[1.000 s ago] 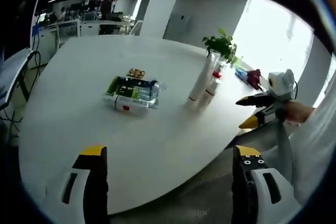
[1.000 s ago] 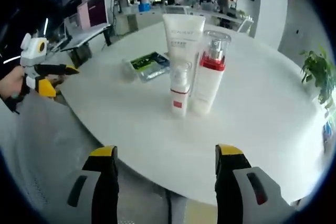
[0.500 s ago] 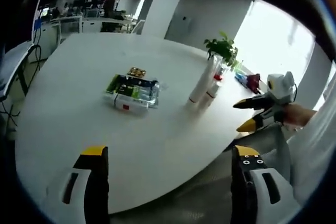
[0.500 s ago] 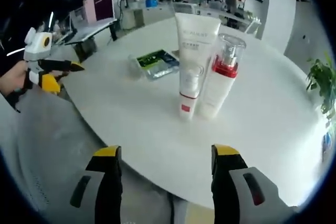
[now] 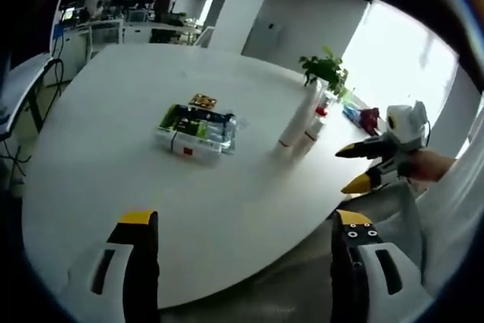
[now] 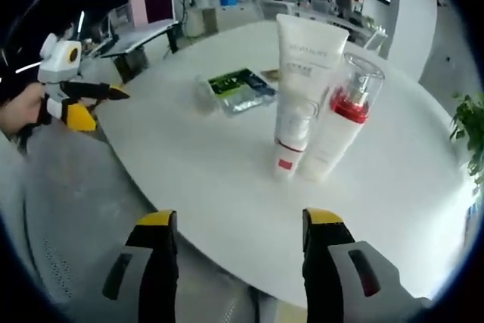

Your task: Arrange the skincare products in the storage area until every visible bottle or jar stands upright without overlapping.

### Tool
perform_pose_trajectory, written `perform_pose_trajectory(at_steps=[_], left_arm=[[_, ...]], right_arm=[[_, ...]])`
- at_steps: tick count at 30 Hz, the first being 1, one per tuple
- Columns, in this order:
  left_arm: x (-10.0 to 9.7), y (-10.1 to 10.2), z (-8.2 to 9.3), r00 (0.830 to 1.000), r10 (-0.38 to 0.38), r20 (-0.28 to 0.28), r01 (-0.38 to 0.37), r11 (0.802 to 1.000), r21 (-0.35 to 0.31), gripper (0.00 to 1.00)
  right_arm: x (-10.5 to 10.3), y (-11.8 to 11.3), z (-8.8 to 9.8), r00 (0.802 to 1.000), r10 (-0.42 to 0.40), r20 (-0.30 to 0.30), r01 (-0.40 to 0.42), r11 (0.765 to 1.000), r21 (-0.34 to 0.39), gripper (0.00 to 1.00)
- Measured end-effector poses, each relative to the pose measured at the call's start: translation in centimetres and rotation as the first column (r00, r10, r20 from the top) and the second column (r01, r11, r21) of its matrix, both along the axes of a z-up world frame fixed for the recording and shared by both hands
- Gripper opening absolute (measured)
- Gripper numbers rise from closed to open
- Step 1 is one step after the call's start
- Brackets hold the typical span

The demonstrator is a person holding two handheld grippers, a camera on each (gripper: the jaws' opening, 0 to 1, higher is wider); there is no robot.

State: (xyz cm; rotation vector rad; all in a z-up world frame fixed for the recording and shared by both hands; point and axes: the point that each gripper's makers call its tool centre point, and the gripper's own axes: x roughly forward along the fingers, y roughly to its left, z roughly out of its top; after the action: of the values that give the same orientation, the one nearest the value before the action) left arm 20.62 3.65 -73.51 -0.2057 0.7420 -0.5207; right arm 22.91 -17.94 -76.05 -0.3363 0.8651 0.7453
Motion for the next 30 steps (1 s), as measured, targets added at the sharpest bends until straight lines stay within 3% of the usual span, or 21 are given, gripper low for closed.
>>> perform_pose_trajectory(at_steps=[9,17,30], left_arm=[[0.0,-0.1,-0.1,1.0,-0.022,0.018,0.021,0.999,0.04,0.86],[0.5,-0.7,-0.2,1.0,-0.017,0.02,0.017,1.0,0.002,0.85],[0.0,-1.3,-0.5,0.999,-0.038,-0.001,0.038,0.999,-0.006,0.83]], right_arm=[[0.8,2.5,0.6,0.997,0.081,0.003,-0.081,0.997,-0.007,0.65],[2.0,5.3,1.2,0.987,0.16,0.012,-0.16,0.987,-0.01,0.64],[4.4,9.9,1.6,0.955,0.296,0.017,-0.295,0.955,-0.026,0.58]])
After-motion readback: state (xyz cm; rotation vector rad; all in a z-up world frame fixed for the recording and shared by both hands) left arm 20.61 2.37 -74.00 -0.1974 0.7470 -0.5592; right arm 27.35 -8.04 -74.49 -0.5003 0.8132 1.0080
